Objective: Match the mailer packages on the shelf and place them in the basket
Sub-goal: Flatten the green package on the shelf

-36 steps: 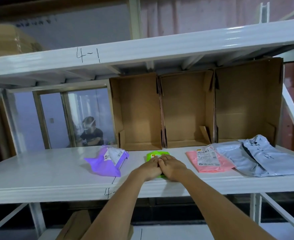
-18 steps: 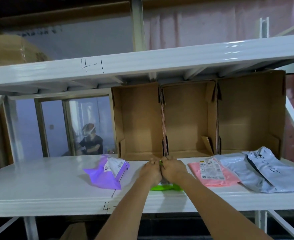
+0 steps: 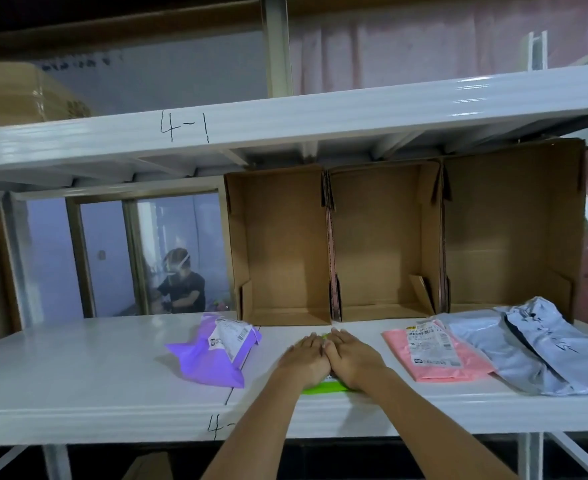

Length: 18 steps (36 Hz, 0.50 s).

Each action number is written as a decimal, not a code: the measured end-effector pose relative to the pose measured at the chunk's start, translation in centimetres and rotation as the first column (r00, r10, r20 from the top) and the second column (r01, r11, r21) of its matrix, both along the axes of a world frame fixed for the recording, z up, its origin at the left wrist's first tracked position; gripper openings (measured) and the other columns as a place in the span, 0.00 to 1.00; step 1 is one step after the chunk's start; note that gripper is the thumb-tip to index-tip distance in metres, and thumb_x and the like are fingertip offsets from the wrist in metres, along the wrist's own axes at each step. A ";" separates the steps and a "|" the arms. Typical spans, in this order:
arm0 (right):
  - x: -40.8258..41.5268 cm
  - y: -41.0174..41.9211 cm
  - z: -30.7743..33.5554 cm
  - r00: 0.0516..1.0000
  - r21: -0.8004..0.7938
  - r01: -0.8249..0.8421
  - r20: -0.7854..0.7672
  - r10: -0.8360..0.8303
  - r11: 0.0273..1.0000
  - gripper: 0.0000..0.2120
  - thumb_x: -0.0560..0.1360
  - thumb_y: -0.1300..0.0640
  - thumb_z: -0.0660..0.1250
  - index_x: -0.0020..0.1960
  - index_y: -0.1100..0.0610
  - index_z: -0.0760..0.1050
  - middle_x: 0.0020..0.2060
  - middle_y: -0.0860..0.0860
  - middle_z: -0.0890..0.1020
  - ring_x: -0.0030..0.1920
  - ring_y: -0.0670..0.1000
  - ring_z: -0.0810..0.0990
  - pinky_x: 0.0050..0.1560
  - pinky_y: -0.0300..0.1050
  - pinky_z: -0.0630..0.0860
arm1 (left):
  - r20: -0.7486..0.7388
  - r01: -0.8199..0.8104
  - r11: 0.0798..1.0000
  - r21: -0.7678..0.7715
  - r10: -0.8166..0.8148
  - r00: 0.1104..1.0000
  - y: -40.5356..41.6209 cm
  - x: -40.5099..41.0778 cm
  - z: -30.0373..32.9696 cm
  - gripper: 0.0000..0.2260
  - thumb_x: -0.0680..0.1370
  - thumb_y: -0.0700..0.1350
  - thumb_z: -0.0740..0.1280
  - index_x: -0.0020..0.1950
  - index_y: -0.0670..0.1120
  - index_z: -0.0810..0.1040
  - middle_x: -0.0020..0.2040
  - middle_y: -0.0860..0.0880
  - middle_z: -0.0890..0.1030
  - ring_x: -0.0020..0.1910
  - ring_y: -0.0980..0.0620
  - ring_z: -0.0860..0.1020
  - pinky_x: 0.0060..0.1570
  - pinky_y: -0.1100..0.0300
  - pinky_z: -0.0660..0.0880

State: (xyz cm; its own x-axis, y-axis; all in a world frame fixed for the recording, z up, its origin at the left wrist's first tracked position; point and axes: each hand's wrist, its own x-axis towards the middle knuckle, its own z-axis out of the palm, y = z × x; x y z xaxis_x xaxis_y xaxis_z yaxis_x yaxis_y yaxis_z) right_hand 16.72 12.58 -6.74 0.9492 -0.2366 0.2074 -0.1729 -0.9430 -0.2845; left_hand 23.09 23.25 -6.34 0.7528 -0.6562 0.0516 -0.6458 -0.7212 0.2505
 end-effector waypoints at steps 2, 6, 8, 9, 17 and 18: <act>0.1 0.0 0.0 1.000 -0.015 -0.002 -0.010 0.002 1.000 0.25 0.84 0.50 0.41 0.78 0.54 0.58 0.78 0.49 0.57 0.77 0.46 0.52 0.75 0.42 0.52 | -0.006 0.003 1.000 0.005 -0.003 1.000 0.1 0.0 0.2 0.25 0.82 0.51 0.47 0.79 0.46 0.53 0.79 0.48 0.55 0.77 0.51 0.53 0.76 0.52 0.52; 0.2 -0.2 0.1 1.000 0.001 0.014 0.011 -0.014 1.000 0.24 0.84 0.50 0.42 0.75 0.54 0.64 0.75 0.50 0.64 0.75 0.48 0.60 0.72 0.42 0.58 | -0.007 0.024 0.999 0.025 -0.024 1.000 0.2 -0.3 0.6 0.24 0.81 0.51 0.50 0.77 0.47 0.59 0.76 0.48 0.61 0.75 0.51 0.59 0.74 0.53 0.57; 0.1 -0.1 0.1 1.000 -0.013 0.013 0.007 -0.013 1.000 0.23 0.84 0.51 0.43 0.72 0.55 0.66 0.72 0.51 0.68 0.72 0.50 0.63 0.70 0.43 0.62 | 0.005 0.036 0.998 0.045 -0.036 0.999 0.4 -0.8 0.8 0.22 0.82 0.49 0.51 0.76 0.46 0.60 0.75 0.47 0.63 0.74 0.50 0.60 0.73 0.55 0.58; 0.1 0.0 0.1 1.000 -0.022 0.010 0.002 -0.010 1.000 0.22 0.84 0.51 0.44 0.71 0.55 0.67 0.71 0.52 0.69 0.71 0.50 0.64 0.69 0.43 0.63 | 0.018 0.039 0.998 0.058 -0.040 0.999 0.4 -0.9 0.9 0.22 0.82 0.48 0.51 0.75 0.45 0.61 0.75 0.46 0.63 0.73 0.50 0.61 0.72 0.56 0.58; 0.3 -0.1 -0.1 1.000 -0.036 0.013 -0.003 -0.013 0.999 0.23 0.83 0.50 0.43 0.72 0.55 0.65 0.71 0.51 0.68 0.72 0.50 0.62 0.70 0.44 0.62 | 0.117 0.020 0.995 0.096 -0.031 0.993 0.3 -0.1 -0.3 0.24 0.81 0.48 0.51 0.77 0.43 0.56 0.75 0.45 0.60 0.74 0.48 0.59 0.73 0.53 0.58; 0.3 -0.1 -0.2 1.000 -0.045 0.008 -0.009 -0.008 0.999 0.23 0.83 0.50 0.43 0.73 0.55 0.64 0.71 0.51 0.67 0.73 0.50 0.62 0.70 0.44 0.62 | 0.119 0.005 0.996 0.091 -0.016 0.993 0.3 -0.1 -0.5 0.25 0.82 0.49 0.51 0.78 0.43 0.53 0.77 0.45 0.58 0.76 0.48 0.57 0.74 0.52 0.56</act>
